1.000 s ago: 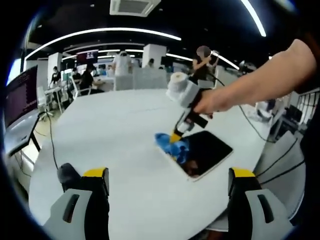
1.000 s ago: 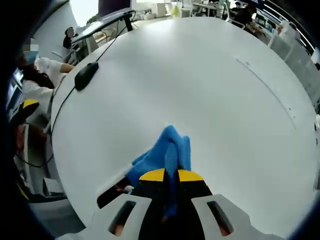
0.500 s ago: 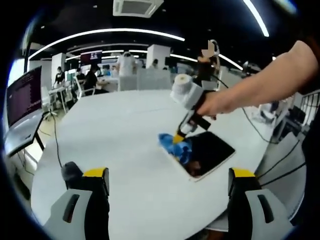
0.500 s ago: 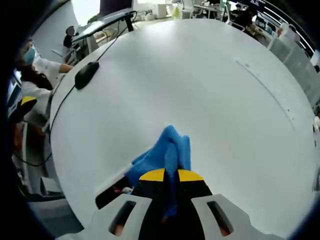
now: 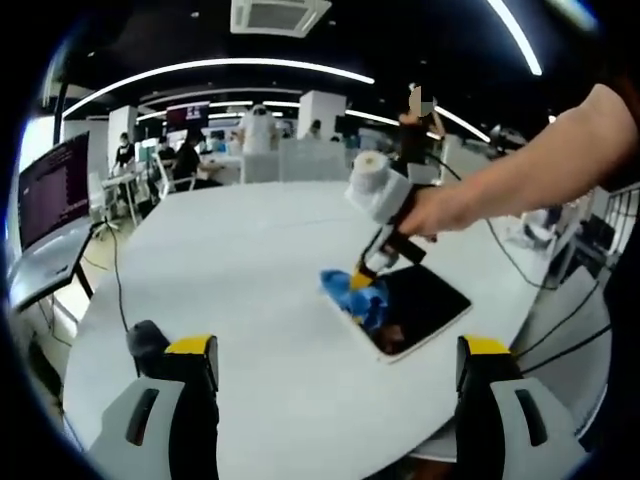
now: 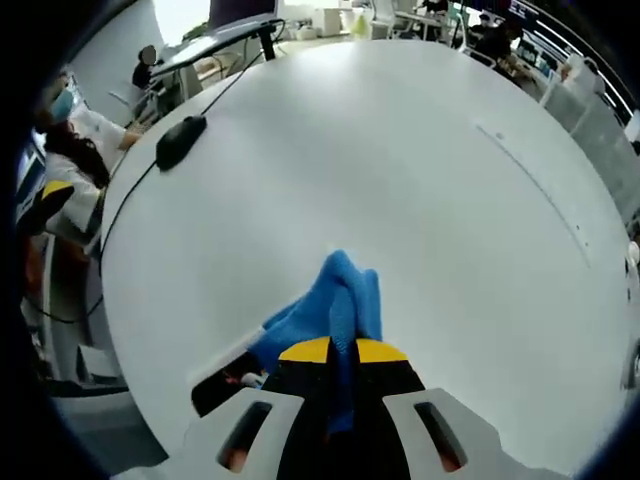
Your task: Wipe the mirror surface with the cleaning cloth until all visible marks leave the cleaned area.
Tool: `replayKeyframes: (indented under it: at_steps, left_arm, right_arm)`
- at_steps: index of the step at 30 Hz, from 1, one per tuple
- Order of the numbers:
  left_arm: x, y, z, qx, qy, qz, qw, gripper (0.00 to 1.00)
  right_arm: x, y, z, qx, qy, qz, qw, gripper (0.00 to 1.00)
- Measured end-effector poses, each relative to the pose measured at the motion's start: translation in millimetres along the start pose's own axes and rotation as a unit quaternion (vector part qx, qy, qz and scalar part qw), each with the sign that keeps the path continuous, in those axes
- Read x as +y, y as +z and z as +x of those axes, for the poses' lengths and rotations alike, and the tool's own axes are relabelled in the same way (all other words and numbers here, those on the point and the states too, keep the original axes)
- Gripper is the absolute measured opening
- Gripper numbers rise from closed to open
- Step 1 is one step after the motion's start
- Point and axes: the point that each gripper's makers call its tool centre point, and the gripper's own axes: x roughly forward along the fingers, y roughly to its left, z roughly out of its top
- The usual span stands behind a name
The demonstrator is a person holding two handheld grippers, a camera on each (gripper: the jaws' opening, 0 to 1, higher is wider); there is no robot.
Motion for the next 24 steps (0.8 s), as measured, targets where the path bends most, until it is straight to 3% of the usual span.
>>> replayKeyframes:
  at_steps: [15,24]
  left_arm:
    - [-1.5,7.4,8,-0.008,0.001,0.0,1.0,0.99]
    - [6.7,-3.8,7,0.003,-0.011,0.01,0.9999,1.0]
  right_arm:
    - [16,-7.4,-4,-0.001,0.005,0.001,1.0,0.03]
    - [27,-14.2,-7,0.0,0.008,-0.01,0.9999,0.03]
